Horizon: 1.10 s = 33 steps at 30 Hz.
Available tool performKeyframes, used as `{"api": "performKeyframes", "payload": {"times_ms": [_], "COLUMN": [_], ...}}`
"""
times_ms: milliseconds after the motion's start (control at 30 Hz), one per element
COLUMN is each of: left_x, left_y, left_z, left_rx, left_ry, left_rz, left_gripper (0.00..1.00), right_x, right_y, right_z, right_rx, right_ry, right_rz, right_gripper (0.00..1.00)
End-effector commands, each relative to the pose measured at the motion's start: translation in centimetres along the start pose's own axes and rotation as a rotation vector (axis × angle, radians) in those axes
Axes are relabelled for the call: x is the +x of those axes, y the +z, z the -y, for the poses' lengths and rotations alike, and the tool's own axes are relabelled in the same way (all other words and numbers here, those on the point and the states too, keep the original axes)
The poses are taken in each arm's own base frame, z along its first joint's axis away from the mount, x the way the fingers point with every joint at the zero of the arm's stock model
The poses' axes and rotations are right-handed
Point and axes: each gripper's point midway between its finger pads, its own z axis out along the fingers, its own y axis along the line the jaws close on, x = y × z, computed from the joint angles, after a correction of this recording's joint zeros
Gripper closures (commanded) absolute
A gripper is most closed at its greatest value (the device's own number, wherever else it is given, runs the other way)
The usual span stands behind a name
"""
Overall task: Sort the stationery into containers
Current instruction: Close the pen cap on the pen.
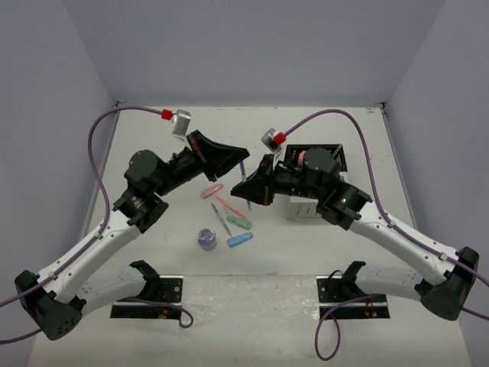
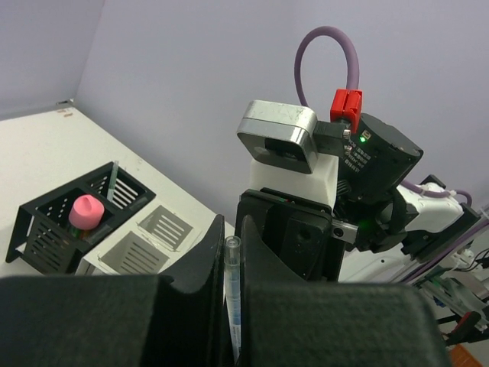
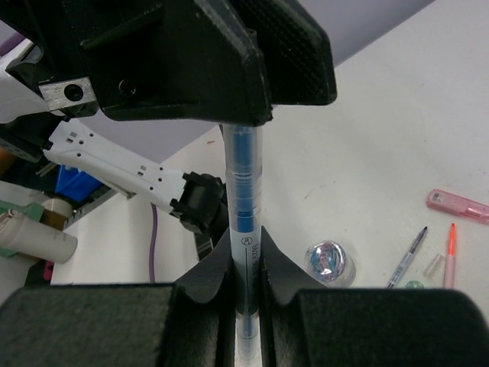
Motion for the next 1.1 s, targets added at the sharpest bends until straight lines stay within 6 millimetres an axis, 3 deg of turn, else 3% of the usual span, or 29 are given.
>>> {"api": "performKeyframes", "payload": {"times_ms": [0,167,233,333,600,900,967,1067], "left_x": [1.2,4.5,6.7,8.6,12.1,16.0,15.6,12.1], "left_y": [-0.4,-1.3,-1.9,-2.2,-0.9,-1.3,-1.4,-1.2], "left_z": [1.0,0.7,0.1,0.5,3.1,4.0,3.3,3.1], "left_rx": [0.071,0.103,0.098,0.100,0.146,0.161,0.116,0.036], "left_ry": [-0.010,-0.073,-0.106,-0.126,-0.152,-0.205,-0.183,-0.087], "left_rz": [-0.043,-0.110,-0.137,-0.167,-0.245,-0.313,-0.296,-0.221], "left_gripper": [1.00,1.00,1.00,1.00,1.00,1.00,1.00,1.00], "right_x": [-4.3,-8.8,-11.8,-13.9,-14.9,-17.2,-16.5,-13.5], "right_y": [-0.2,-0.4,-1.4,-1.4,0.1,-0.1,-0.1,0.5], "right_z": [-1.1,-0.7,-0.2,-0.2,0.1,2.1,2.2,2.9], "right_rx": [0.021,0.038,0.026,0.018,-0.011,0.080,0.068,0.034], "right_ry": [-0.075,-0.121,-0.114,-0.129,-0.130,-0.146,-0.142,-0.105], "right_rz": [0.096,0.157,0.195,0.213,0.191,0.236,0.226,0.177], "right_gripper": [1.00,1.00,1.00,1.00,1.00,1.00,1.00,1.00]}}
